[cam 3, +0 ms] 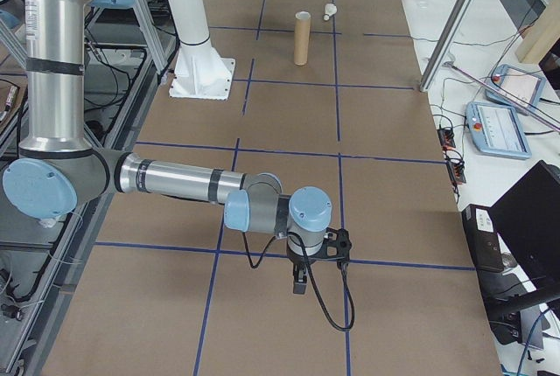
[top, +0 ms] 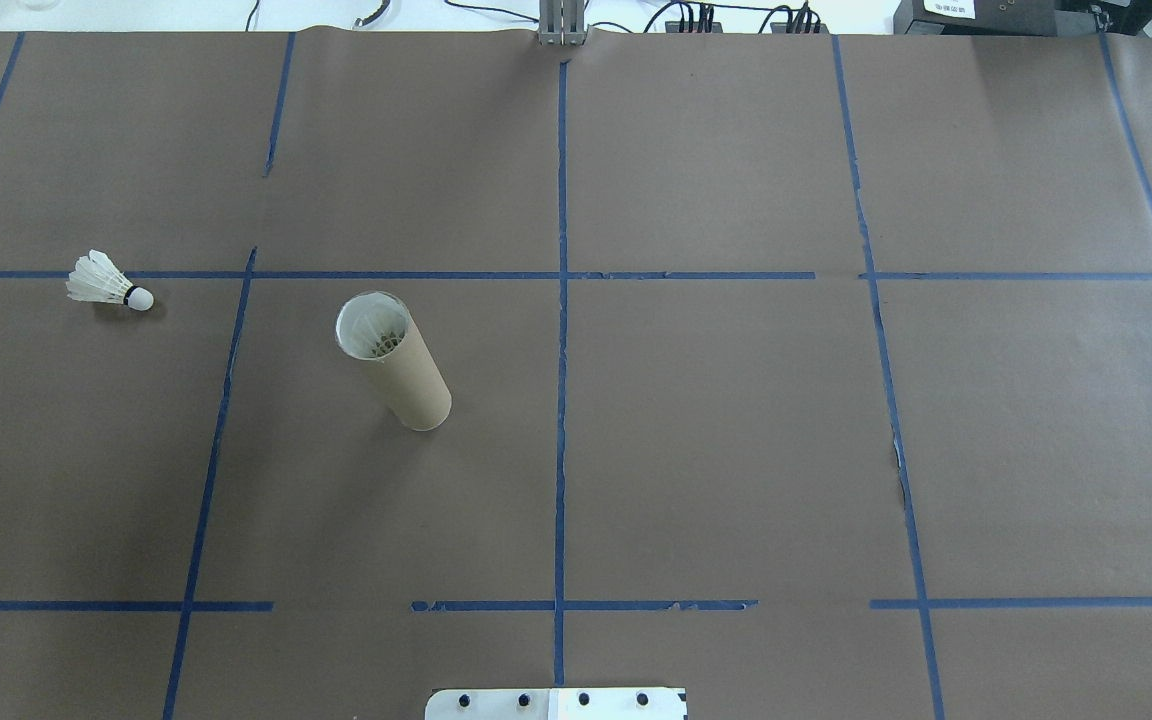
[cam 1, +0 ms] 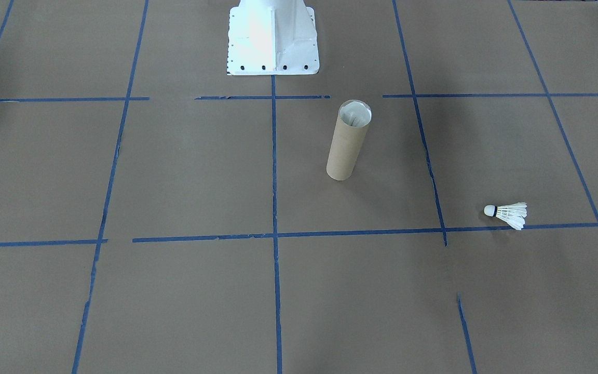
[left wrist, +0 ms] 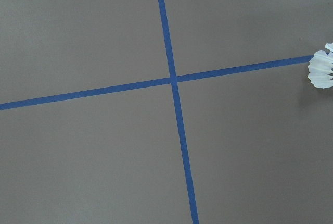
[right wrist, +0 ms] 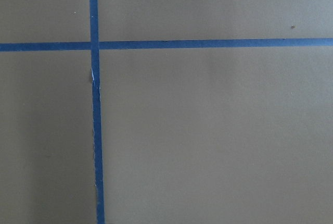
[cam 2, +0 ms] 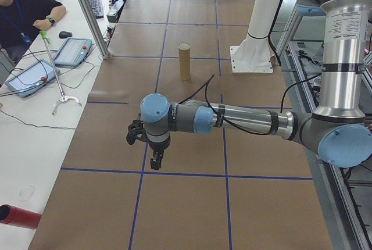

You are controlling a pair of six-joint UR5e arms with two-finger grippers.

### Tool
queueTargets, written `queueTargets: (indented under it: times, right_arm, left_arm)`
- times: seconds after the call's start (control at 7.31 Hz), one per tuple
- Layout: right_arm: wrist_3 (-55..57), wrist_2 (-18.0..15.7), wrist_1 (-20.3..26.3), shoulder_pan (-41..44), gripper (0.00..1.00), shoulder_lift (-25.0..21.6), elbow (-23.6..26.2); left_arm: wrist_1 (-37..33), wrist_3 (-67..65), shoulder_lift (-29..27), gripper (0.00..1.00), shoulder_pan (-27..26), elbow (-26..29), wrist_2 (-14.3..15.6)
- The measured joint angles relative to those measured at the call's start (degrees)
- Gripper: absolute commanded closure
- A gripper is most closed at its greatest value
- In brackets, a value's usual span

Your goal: Collect badminton balls into bucket

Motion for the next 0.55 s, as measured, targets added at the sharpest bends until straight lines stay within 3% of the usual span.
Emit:
queueTargets:
  times: [0.55]
  right_arm:
    - [0.0,0.0,0.0,0.0,0.00,0.0,0.0]
  left_arm:
    - [-0.3,0.0,-0.2,0.00,0.2,-0.8,0.5]
